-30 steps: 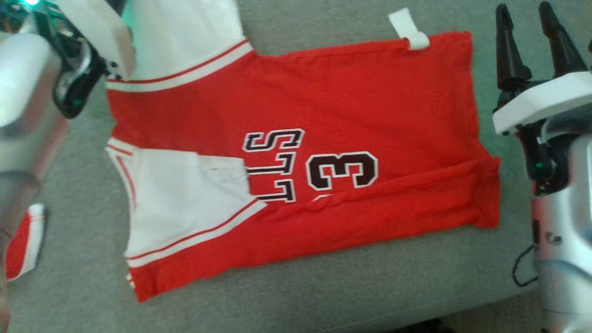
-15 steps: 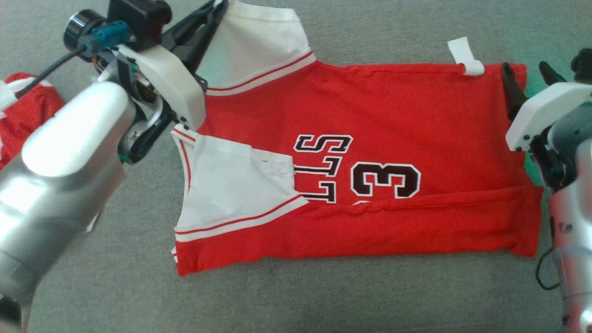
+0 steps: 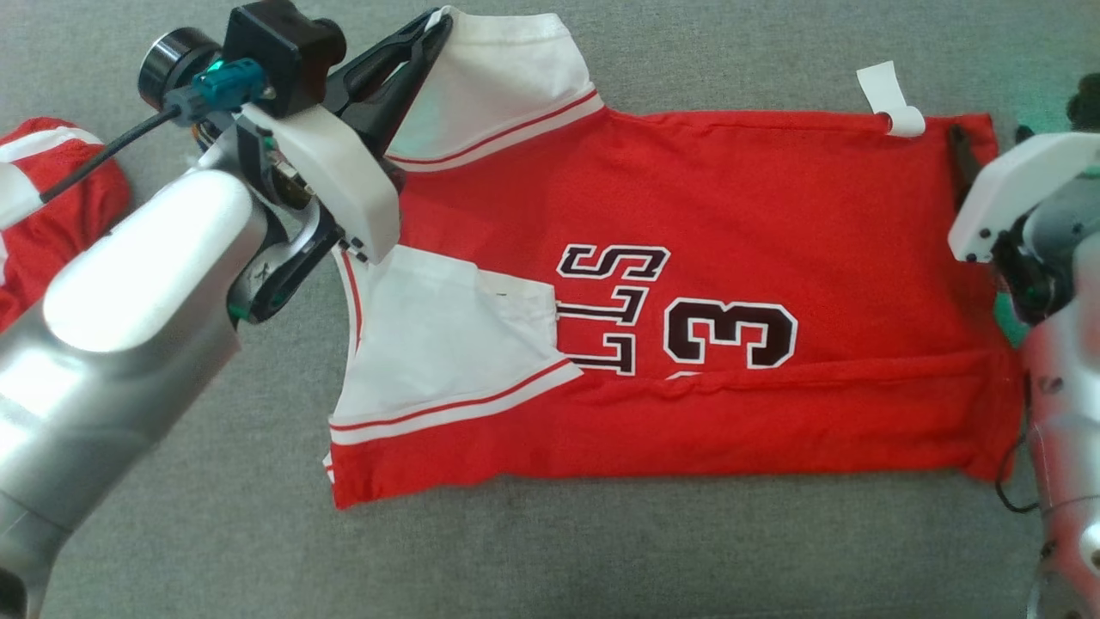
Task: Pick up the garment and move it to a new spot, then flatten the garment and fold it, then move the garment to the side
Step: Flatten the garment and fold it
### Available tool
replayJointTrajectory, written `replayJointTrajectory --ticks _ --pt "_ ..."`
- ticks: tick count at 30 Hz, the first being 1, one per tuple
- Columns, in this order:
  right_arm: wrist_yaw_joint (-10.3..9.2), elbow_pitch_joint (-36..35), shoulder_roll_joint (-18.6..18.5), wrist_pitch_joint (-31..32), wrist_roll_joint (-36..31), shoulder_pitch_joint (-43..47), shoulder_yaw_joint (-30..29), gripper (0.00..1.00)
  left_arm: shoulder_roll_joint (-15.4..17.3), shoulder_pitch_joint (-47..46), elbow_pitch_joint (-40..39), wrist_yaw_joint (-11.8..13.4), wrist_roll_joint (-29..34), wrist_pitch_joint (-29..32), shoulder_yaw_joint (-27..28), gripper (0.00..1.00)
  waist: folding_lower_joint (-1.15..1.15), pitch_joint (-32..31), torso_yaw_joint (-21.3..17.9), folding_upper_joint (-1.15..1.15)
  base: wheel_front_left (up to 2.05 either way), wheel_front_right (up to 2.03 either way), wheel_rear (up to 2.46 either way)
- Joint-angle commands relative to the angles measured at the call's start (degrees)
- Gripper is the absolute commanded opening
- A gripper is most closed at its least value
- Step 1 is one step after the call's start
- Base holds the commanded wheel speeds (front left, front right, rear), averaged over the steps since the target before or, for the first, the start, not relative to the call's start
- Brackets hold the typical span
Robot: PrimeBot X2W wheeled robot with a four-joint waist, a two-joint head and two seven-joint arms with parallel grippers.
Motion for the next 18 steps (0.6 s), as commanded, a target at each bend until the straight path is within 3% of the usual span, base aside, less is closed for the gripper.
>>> replayJointTrajectory --ticks 1,12,13,14,18 --pt "0.39 -1.0 0.5 0.3 -0.1 -0.9 1.3 1.00 2.4 -1.8 -1.4 0.3 0.4 0.2 2.2 0.00 0.00 0.1 -0.1 0.00 0.00 0.00 0.00" --pt "0.39 1.0 -1.2 -1.0 4.6 -3.0 7.7 1.00 2.8 -2.7 -1.2 0.6 0.6 0.5 2.1 0.00 0.00 1.7 -0.5 0.00 0.00 0.00 0.00" --pt "0.39 1.2 -1.5 -0.8 5.0 -3.1 8.4 0.45 2.8 -2.7 -1.0 0.6 0.5 0.5 2.1 0.00 0.00 1.7 -0.5 0.00 0.00 0.00 0.00" --pt "0.39 1.3 -1.8 -0.8 5.5 -3.1 9.2 0.00 2.7 -2.8 -0.9 0.6 0.5 0.5 2.1 0.00 0.00 1.7 -0.5 0.00 0.00 0.00 0.00" --pt "0.39 0.4 -3.5 -3.0 9.2 -3.9 12.2 0.00 2.9 -3.0 0.6 0.8 0.4 -0.2 2.5 0.00 0.00 1.6 -0.6 0.00 0.00 0.00 0.00"
